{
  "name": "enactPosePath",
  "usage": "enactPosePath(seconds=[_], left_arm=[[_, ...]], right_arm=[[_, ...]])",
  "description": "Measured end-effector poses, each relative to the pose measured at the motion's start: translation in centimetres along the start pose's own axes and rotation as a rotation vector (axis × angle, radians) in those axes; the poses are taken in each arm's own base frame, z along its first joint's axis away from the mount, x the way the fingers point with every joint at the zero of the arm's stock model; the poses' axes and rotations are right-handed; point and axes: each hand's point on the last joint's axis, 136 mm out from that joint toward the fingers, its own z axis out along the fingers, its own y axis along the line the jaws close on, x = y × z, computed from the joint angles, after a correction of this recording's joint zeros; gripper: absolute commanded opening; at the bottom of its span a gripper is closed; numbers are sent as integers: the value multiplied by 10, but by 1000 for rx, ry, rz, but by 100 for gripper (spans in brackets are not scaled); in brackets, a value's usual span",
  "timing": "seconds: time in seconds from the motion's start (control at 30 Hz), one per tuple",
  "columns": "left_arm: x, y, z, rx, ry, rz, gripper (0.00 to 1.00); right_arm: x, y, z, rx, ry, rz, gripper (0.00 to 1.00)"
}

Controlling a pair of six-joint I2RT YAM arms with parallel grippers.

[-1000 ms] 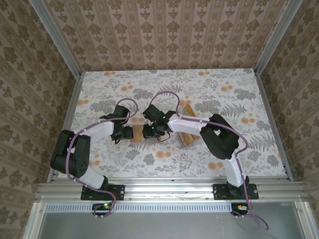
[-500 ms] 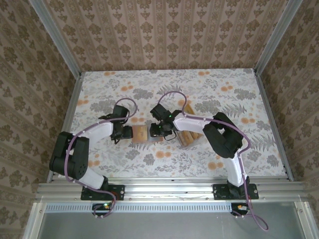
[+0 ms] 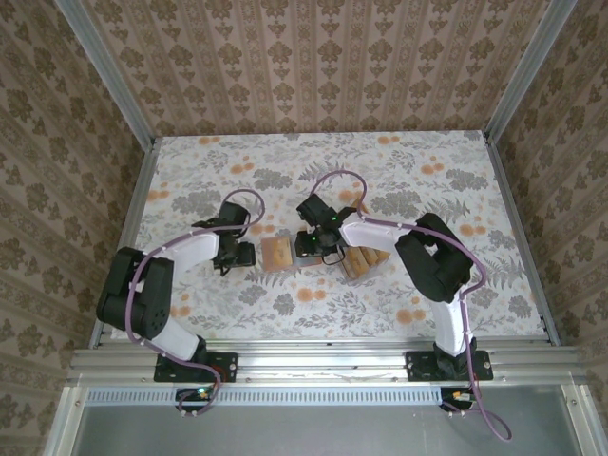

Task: Put the credit cards into the card holder
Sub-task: Insert the credit card into the card slot.

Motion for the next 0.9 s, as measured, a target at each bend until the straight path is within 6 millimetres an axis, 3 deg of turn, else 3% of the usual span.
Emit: enactPosePath(seconds=[0.4, 0.63, 0.9], left_arm=[[-14, -17, -5, 0, -33, 45, 64], [-32, -25, -11, 10, -71, 47, 64], [-39, -26, -4, -4, -71, 70, 64]], right_arm=[[-4, 11, -6, -13, -5, -19, 19], [-2, 22, -6, -55, 5, -20, 10], [-3, 30, -3, -91, 8, -18, 9]])
